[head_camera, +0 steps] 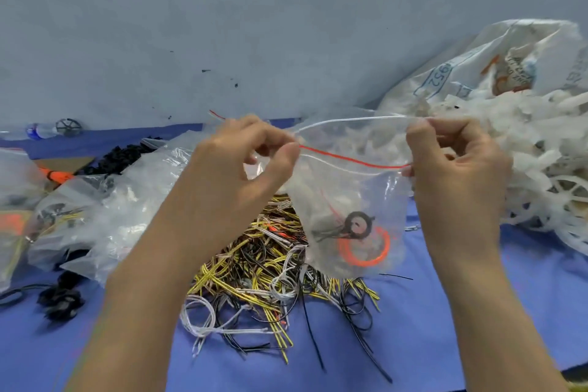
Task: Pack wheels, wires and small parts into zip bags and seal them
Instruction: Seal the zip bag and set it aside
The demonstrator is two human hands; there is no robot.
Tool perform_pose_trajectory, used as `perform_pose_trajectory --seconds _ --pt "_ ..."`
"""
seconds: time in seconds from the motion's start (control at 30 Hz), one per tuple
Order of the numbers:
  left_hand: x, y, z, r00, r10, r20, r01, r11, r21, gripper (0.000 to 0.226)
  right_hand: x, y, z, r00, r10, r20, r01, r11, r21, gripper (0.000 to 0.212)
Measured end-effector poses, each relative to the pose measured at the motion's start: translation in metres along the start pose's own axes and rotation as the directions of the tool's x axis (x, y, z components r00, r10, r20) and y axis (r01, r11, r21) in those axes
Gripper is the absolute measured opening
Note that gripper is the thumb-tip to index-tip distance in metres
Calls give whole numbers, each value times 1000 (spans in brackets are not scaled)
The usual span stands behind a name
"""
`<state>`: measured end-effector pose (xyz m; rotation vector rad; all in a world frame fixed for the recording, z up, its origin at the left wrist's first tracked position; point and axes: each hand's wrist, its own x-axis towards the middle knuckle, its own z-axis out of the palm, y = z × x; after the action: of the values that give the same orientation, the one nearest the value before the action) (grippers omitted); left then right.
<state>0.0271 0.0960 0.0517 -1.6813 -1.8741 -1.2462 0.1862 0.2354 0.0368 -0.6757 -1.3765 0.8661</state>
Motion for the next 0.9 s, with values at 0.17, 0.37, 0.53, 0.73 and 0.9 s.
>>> perform_pose_trajectory --seconds 0.17,0.37,0.53,0.73,0.9 --pt "-11 -7 -8 998 -54 -26 54 998 -16 21 0 -1 4 984 89 155 -110 985 134 15" --pt "-38 -35 -5 988 -107 -109 100 993 -69 27 -9 10 18 933 173 315 -263 926 271 8" --pt "-46 -57 11 918 -370 -146 333 916 -223 30 -25 32 37 838 244 488 -356 922 151 21" --pt "-42 -69 12 889 -442 -118 371 848 -379 31 -29 39 34 814 108 571 -273 938 212 30" --pt "-46 -73 17 856 -505 -107 408 790 -458 30 -30 40 38 893 170 417 -303 911 279 20"
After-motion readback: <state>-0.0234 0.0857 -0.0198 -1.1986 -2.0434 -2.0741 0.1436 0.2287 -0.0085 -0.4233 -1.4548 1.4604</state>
